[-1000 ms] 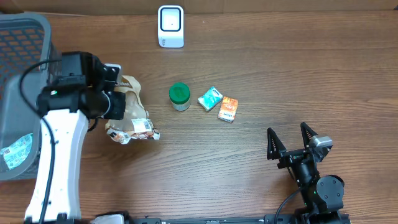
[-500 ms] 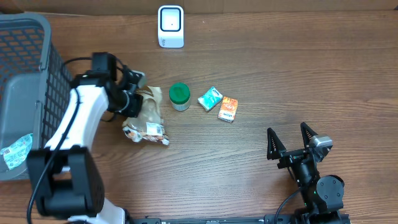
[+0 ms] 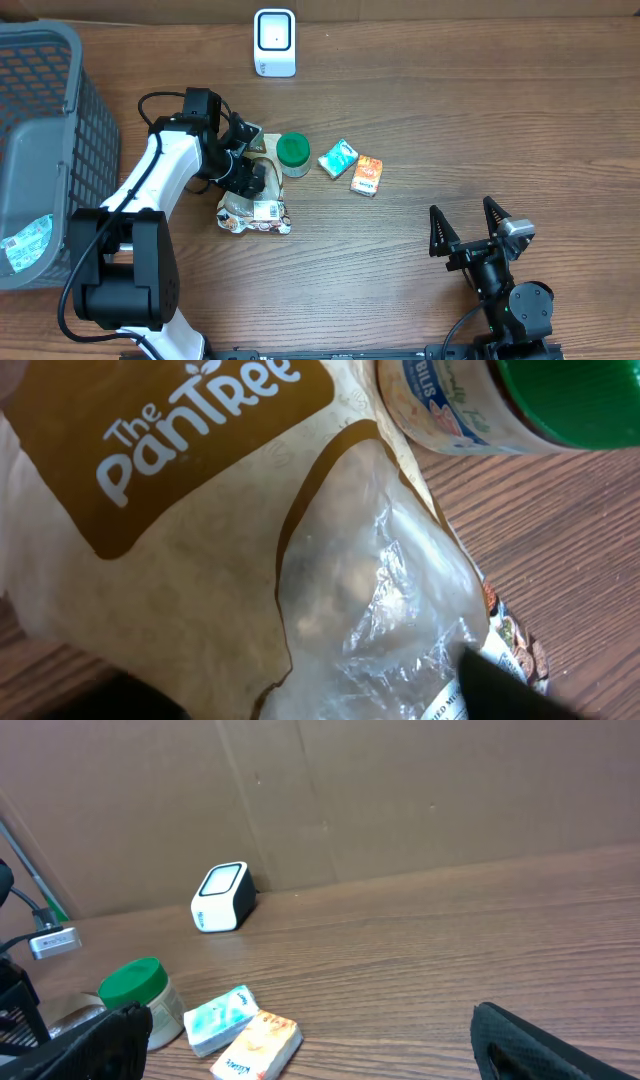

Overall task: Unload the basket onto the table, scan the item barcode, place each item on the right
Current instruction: 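Carry the Pantree bag toward the scanner and lower it onto the table, then reach the left gripper into the basket and grasp the mint-green packet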

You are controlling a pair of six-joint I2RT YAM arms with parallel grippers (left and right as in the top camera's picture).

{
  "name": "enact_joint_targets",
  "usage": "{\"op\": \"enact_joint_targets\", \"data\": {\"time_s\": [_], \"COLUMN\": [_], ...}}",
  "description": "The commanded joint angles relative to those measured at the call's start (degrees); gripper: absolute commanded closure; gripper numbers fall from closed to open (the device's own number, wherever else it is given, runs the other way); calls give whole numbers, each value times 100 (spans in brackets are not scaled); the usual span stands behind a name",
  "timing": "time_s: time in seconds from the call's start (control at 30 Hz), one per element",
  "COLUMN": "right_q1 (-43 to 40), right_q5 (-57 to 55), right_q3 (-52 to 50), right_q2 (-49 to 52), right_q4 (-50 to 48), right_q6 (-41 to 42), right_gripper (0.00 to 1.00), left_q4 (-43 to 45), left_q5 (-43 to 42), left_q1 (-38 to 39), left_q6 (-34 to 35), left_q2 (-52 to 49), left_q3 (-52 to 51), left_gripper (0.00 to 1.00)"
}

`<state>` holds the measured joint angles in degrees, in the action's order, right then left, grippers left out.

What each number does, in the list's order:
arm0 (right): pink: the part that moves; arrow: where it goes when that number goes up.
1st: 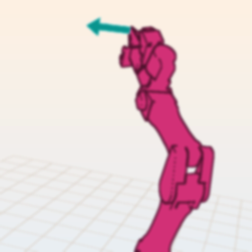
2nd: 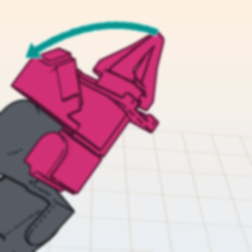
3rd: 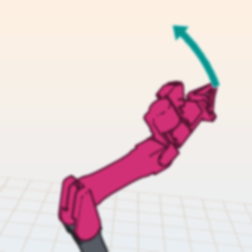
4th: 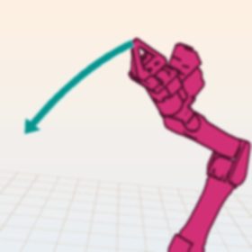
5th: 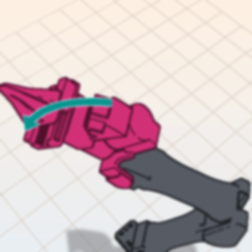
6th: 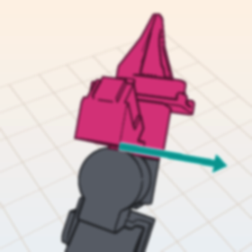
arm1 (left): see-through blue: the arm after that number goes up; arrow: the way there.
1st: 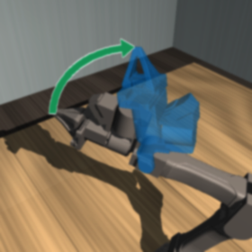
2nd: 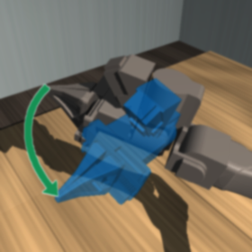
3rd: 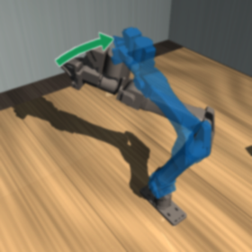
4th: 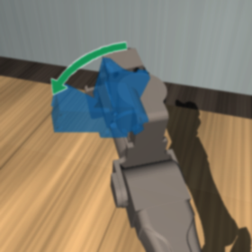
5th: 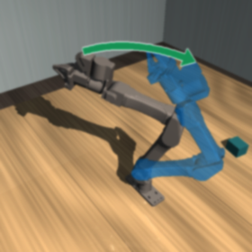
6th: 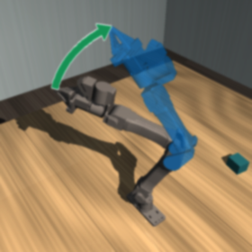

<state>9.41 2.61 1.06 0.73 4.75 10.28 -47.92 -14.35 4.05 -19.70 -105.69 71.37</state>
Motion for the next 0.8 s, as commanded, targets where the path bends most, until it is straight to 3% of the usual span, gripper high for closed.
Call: {"op": "enact_joint_targets", "data": {"time_s": [0.0, 0.23, 0.47, 0.6, 0.77], "right_q1": [-15, -15, -15, -15, -15], "right_q5": [7, 7, 7, 7, 7], "right_q3": [-59, -59, -59, -59, -59], "right_q2": [-57, -57, -57, -57, -57], "right_q4": [-20, -20, -20, -20, -20], "right_q6": [-9, -9, -9, -9, -9], "right_gripper": [0, 0, 0, 0, 0], "left_q4": [13, -341, -1344, -1895, -1832], "left_q5": [-9, 2, 737, 723, 299], "left_q1": [15, 15, 9, 9, 11], "left_q6": [225, 752, 1670, 2087, 2905], "left_q2": [-63, 164, 914, 1405, 1963], "left_q3": [175, 844, 2092, 2966, 3320], "left_gripper": [0, 0, 1, 0, 0]}}
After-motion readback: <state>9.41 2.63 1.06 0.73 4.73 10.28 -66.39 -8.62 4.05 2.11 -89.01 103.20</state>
